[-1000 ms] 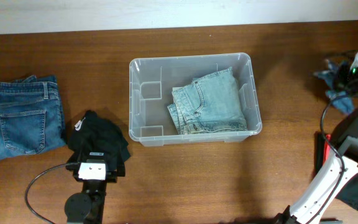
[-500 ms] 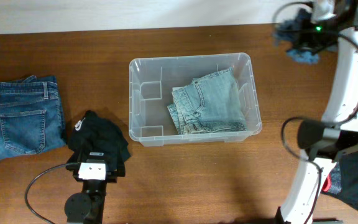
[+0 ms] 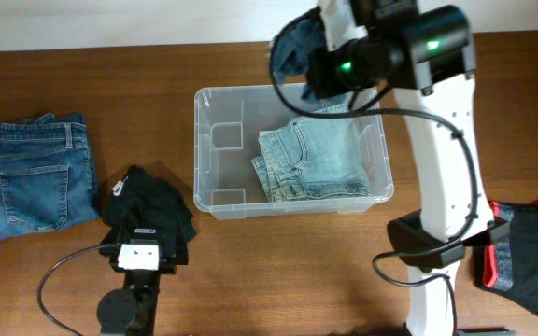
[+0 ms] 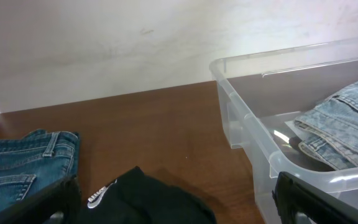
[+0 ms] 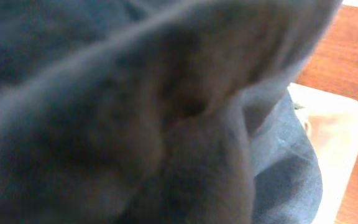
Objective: Pack container
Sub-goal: 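Carry the blue denim item into the container's left side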
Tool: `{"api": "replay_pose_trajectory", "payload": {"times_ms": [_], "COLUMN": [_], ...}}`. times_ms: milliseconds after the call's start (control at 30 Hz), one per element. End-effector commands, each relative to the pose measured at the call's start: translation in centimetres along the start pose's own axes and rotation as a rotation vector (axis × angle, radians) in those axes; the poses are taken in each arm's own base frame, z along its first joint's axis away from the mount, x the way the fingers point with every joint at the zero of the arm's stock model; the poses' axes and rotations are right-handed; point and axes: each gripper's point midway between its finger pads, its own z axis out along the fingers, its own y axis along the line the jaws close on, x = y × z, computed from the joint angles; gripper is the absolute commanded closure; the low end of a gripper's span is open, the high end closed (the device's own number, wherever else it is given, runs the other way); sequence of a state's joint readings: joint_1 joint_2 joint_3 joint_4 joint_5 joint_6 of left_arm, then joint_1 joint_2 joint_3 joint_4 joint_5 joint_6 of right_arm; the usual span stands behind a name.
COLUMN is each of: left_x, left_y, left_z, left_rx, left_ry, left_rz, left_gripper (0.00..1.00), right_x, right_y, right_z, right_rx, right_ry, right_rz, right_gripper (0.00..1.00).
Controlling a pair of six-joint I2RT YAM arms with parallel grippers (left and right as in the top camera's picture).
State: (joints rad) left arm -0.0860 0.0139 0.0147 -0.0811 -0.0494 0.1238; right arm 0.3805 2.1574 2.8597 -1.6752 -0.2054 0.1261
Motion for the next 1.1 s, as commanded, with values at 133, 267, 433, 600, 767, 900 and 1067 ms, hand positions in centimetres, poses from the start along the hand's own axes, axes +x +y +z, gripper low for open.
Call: {"api": "replay_pose_trajectory", "payload": {"times_ms": [133, 267, 433, 600, 767, 900, 1067], "left_x": [0.1, 0.1, 0.1, 0.1, 0.1, 0.1, 0.1], "left_y": [-0.1, -0.1, -0.1, -0.1, -0.1, -0.1, -0.1], "left_z": [0.0, 0.0, 0.0, 0.0, 0.0, 0.0, 0.0], "left_rx": [0.005, 0.005, 0.005, 0.005, 0.005, 0.005, 0.005], "left_ry": [-0.003, -0.003, -0.003, -0.003, -0.003, -0.003, -0.003], "left_rz": [0.005, 0.005, 0.006, 0.005, 0.006, 0.006, 0.006], "left_gripper": [0.01, 0.01, 0.01, 0.01, 0.01, 0.01, 0.01], "right_x": [0.9, 2.1, 4.1, 6.4, 7.6, 7.5, 7.0], "right_y": [2.2, 3.4, 4.8, 4.9, 4.3, 4.3, 4.4], "right_z": [5.1, 9.1, 14.8, 20.1, 24.8, 25.9, 27.1], "right_rx": [0.126, 0.189, 0.243, 0.280, 0.293, 0.288, 0.275], "right_ry": [0.050, 0.102, 0.173, 0.254, 0.283, 0.271, 0.246], "right_rz": [0.144, 0.159, 0.171, 0.185, 0.182, 0.182, 0.184], "right_gripper": [0.93, 0.93, 0.93, 0.92, 0.93, 0.93, 0.92]}}
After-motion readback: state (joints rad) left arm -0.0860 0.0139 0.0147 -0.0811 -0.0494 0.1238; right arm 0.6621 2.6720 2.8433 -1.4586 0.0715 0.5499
